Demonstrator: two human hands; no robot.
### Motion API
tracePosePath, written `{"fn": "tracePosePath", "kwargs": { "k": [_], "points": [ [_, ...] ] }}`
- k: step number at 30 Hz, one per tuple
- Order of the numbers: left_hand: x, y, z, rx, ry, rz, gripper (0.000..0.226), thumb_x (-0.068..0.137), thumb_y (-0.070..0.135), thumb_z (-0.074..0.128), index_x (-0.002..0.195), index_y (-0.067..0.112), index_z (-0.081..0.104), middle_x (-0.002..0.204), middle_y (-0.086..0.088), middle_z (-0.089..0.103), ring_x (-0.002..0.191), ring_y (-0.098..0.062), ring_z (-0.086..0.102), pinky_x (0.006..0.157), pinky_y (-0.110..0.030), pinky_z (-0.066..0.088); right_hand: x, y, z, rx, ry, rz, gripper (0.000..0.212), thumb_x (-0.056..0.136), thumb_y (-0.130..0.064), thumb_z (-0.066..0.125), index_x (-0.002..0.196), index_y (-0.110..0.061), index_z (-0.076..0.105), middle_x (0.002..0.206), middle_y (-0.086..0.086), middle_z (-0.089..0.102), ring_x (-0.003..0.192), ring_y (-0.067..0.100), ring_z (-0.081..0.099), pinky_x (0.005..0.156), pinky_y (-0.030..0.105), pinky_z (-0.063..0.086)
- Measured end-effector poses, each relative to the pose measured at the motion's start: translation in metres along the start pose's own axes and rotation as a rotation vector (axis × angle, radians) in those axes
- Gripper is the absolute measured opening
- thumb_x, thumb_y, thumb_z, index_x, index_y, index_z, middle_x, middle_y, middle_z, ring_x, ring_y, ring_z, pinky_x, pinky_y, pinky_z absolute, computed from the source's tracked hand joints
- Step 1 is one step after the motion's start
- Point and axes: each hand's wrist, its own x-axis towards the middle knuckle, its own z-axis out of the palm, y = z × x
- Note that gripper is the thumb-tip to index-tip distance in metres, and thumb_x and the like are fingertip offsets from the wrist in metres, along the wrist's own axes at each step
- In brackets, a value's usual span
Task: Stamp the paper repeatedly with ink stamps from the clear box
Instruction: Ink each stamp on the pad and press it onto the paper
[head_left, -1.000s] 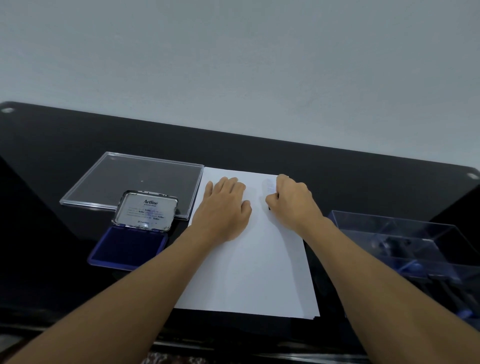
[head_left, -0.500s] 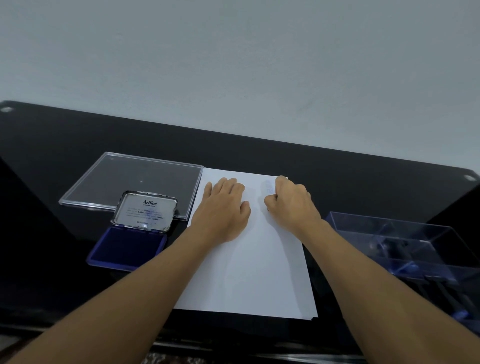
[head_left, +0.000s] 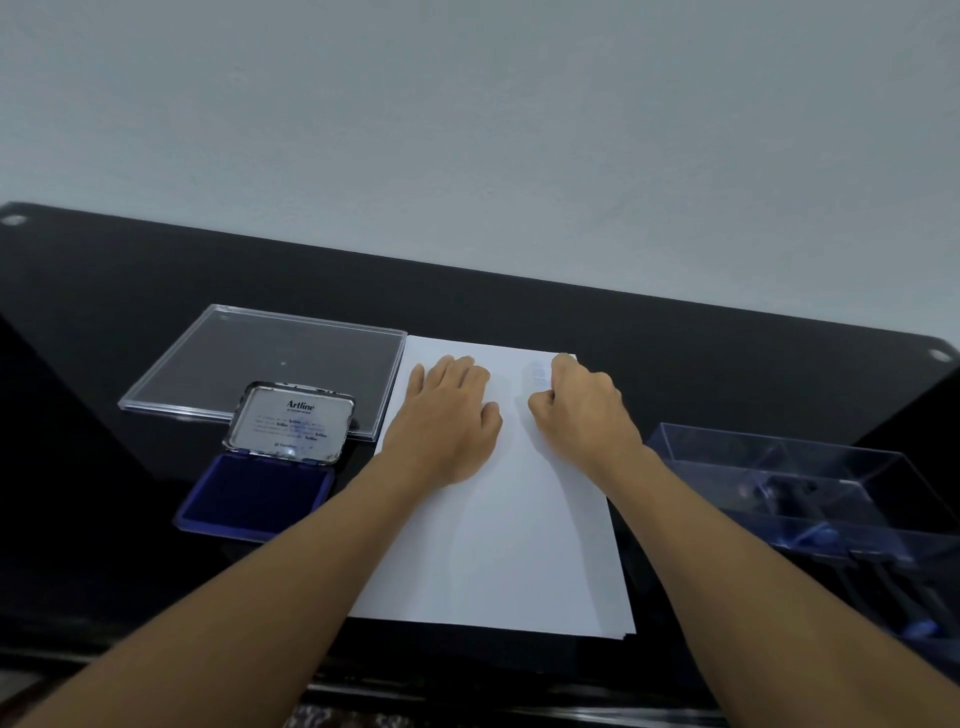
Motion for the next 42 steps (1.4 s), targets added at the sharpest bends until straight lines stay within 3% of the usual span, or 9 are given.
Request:
{"fn": "tracePosePath", "kwargs": {
  "k": [10,13,16,20,27,42],
  "points": [
    [0.001,-0.002,0.001,0.012,0.004,0.011,0.035,0.096,0.027,0.038,0.126,0.012,0.05,0.133,0.0,0.047,0.126,-0.02,0.037,0.116,-0.046,0.02,0.009,0.001,0.0,0.001,-0.027,0.003,0.009,0.095,-0.023,0.049,0.092,-0.017,0.044,0.087,0.005,0.053,0.076,0.023,0.057,0.063,0.038,0.052],
    [0.001,-0.002,0.001,0.009,0.001,0.01,0.036,0.096,0.026,0.039,0.127,0.012,0.05,0.134,0.0,0.047,0.127,-0.019,0.037,0.116,-0.046,0.02,0.009,0.001,0.0,-0.001,-0.034,0.002,0.016,0.093,-0.023,0.048,0.082,-0.02,0.038,0.084,0.005,0.052,0.075,0.025,0.055,0.061,0.038,0.048],
    [0.001,-0.001,-0.001,-0.002,-0.015,-0.006,0.041,0.094,0.029,0.034,0.127,0.012,0.05,0.133,0.0,0.047,0.126,-0.019,0.037,0.114,-0.045,0.021,0.007,0.001,-0.002,-0.009,-0.055,0.002,0.012,0.094,-0.023,0.048,0.086,-0.018,0.04,0.084,0.005,0.051,0.072,0.024,0.055,0.059,0.037,0.048],
    [0.002,0.001,-0.007,-0.016,-0.034,-0.019,0.045,0.091,0.03,0.033,0.126,0.011,0.052,0.133,-0.001,0.05,0.124,-0.02,0.039,0.11,-0.041,0.025,0.006,0.0,-0.011,-0.012,-0.102,-0.007,0.025,0.094,-0.022,0.048,0.075,-0.02,0.033,0.08,0.003,0.047,0.062,0.017,0.043,0.051,0.03,0.032],
    [0.006,0.003,-0.034,-0.104,-0.04,-0.036,0.042,0.096,0.027,0.045,0.133,0.01,0.051,0.14,-0.003,0.051,0.13,-0.023,0.042,0.112,-0.049,0.031,0.009,0.006,-0.053,0.132,0.083,-0.023,0.017,0.094,-0.024,0.052,0.087,-0.009,0.05,0.085,0.007,0.057,0.066,0.019,0.047,0.053,0.031,0.038],
    [-0.005,0.016,-0.059,-0.046,-0.035,-0.061,0.038,0.096,0.025,0.047,0.132,0.011,0.052,0.14,-0.003,0.051,0.127,-0.021,0.044,0.11,-0.043,0.032,-0.007,0.014,-0.077,0.154,0.066,-0.081,0.01,0.096,-0.021,0.052,0.088,-0.015,0.054,0.085,0.004,0.062,0.069,0.019,0.055,0.06,0.033,0.047]
  ]
}}
